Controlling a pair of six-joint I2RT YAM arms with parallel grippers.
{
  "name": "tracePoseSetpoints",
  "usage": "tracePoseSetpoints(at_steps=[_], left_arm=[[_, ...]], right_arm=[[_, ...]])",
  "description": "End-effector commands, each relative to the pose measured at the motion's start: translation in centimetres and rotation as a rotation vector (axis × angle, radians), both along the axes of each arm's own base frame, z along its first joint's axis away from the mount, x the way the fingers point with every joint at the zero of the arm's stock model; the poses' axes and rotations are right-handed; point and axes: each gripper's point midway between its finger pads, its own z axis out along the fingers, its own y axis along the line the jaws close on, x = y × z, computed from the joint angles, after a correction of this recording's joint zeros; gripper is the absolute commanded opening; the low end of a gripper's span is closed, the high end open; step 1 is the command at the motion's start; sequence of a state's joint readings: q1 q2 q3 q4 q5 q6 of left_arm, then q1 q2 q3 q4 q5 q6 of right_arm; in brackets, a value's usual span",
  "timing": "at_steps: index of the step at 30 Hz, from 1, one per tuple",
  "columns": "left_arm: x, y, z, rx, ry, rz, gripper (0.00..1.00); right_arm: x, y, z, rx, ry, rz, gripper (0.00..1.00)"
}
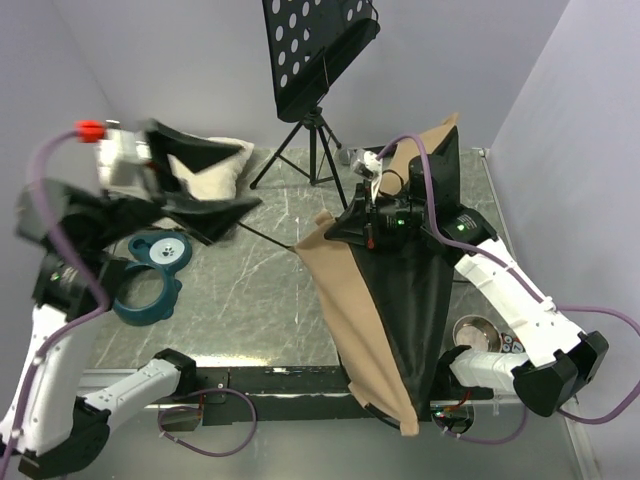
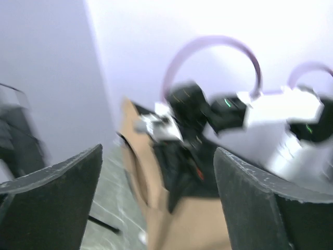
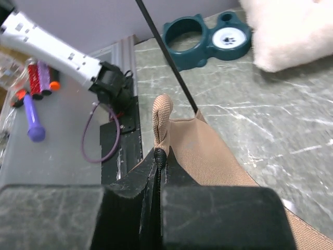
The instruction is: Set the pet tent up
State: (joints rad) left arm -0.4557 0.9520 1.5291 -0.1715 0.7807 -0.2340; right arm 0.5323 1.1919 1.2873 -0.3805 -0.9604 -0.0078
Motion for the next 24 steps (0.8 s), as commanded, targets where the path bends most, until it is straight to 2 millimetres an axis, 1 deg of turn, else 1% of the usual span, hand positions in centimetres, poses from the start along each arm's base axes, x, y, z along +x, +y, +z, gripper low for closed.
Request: tracePoseSetpoints(at_steps=[1, 2, 3, 5, 6, 8, 9, 11, 12, 13, 14, 15, 16, 18, 21, 22, 23, 24], left_arm=[[-0.6, 4.0, 6.6, -0.217, -0.017, 0.141, 0.96], [-0.3, 4.9, 7.2, -0.246, -0.019, 0.189, 0.99], [0.3, 6.0, 7.4, -0.271, -0.009, 0.250, 1.00], [0.9, 7.7, 7.2, -0.290, -0.015, 0.351, 1.00], [1.4, 8.4, 6.2, -0.282, -0.006, 0.399, 0.98], [1.8, 9.4, 4.5, -0.279, 0.015, 0.453, 0.93], [2.3, 9.7, 3.3, -0.264, 0.052, 0.467, 0.91], [3.0, 10.3, 1.0, -0.294, 0.148, 0.491, 0.91], [2.8, 10.5, 0.4, -0.318, 0.159, 0.490, 0.91], [2.5, 10.6, -0.6, -0.333, 0.177, 0.486, 0.90], [2.2, 10.5, -1.0, -0.352, 0.170, 0.469, 0.89], [1.3, 10.2, -1.2, -0.365, 0.156, 0.436, 0.89], [1.1, 9.9, -2.2, -0.360, 0.170, 0.405, 0.86], [1.0, 9.5, -3.3, -0.360, 0.169, 0.371, 0.80], [0.7, 9.5, -4.4, -0.377, 0.075, 0.350, 0.72], [0.1, 9.1, -4.2, -0.362, 0.022, 0.318, 0.70], [0.1, 8.7, -4.5, -0.339, 0.025, 0.284, 0.68], [-0.3, 8.2, -4.3, -0.326, -0.007, 0.243, 0.66]], right_arm=[[0.1, -1.0, 4.6, 0.074, -0.092, -0.094, 0.00], [-0.1, -1.0, 4.8, 0.072, -0.103, -0.078, 0.00], [-0.5, -1.1, 5.1, 0.076, -0.115, -0.043, 0.00], [-1.3, -1.3, 5.6, 0.091, -0.121, 0.004, 0.00], [-1.5, -1.3, 5.7, 0.090, -0.111, 0.023, 0.00], [-1.9, -1.2, 5.8, 0.095, -0.079, 0.064, 0.00], [-2.0, -1.1, 6.0, 0.102, -0.067, 0.070, 0.00], [-1.9, -1.2, 6.2, 0.120, -0.049, 0.063, 0.00], [-1.8, -1.1, 6.3, 0.131, -0.048, 0.064, 0.00], [-1.8, -1.1, 6.4, 0.142, -0.041, 0.069, 0.00], [-2.0, -1.1, 6.5, 0.148, -0.036, 0.078, 0.00], [-2.1, -1.1, 6.5, 0.152, -0.026, 0.086, 0.00], [-2.1, -1.1, 6.5, 0.156, -0.017, 0.097, 0.00], [-2.3, -1.1, 6.6, 0.163, -0.004, 0.112, 0.00], [-2.6, -1.0, 6.7, 0.175, 0.019, 0.133, 0.00], [-2.7, -1.0, 6.6, 0.177, 0.028, 0.141, 0.00], [-2.7, -0.9, 6.6, 0.180, 0.035, 0.148, 0.00], [-2.8, -0.9, 6.6, 0.181, 0.044, 0.157, 0.00]])
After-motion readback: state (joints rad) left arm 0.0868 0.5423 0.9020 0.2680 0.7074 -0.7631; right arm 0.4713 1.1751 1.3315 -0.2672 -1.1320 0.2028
